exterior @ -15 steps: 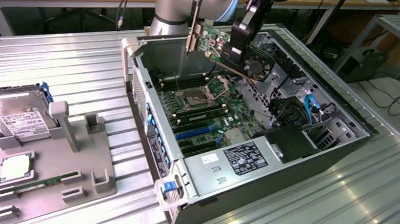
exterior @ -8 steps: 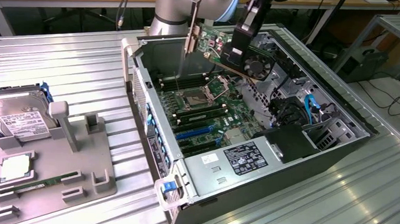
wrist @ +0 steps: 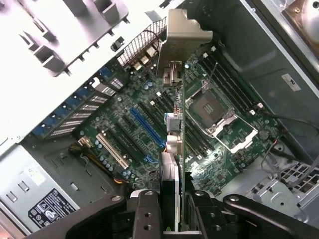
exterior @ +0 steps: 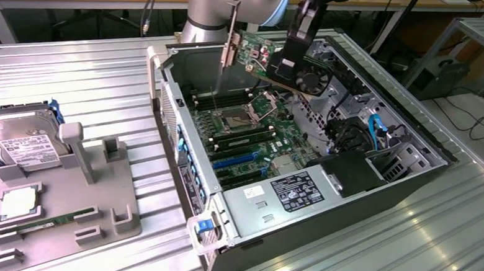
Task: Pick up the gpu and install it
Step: 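Insert the gpu into the slot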
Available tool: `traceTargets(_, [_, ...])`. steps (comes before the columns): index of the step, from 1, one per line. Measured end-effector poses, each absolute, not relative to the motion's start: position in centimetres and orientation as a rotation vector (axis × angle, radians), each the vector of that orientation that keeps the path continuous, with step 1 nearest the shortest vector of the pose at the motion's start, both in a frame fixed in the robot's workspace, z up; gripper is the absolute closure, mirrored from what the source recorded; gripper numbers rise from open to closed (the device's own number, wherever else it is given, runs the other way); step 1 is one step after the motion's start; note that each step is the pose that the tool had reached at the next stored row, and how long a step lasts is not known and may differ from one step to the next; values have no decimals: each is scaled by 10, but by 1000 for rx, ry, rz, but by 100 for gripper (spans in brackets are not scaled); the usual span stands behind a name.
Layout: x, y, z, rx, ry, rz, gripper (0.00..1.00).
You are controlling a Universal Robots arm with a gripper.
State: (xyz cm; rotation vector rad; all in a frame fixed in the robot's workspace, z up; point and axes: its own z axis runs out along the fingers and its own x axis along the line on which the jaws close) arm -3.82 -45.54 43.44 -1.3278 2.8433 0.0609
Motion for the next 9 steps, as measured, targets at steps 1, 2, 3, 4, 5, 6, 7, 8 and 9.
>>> traceTargets(1, [-38, -455, 434, -1353, 2832, 61, 73])
traceTargets(2, [-38, -455, 434, -1375, 2822, 61, 73])
traceTargets(3, [-38, -455, 434, -1392, 2813, 61, 73])
traceTargets(4, [-38, -455, 434, -1408, 2806, 61, 73])
traceTargets(5, [-38, -455, 434, -1430, 2795, 61, 73])
traceTargets(6, [-38, -455, 434, -1461, 2779, 61, 73])
traceTargets(7, [-38, -455, 434, -1474, 2772, 61, 73])
traceTargets(8, [-38, -455, 434, -1487, 2766, 61, 73])
traceTargets(9, [-38, -455, 434, -1501, 2758, 61, 73])
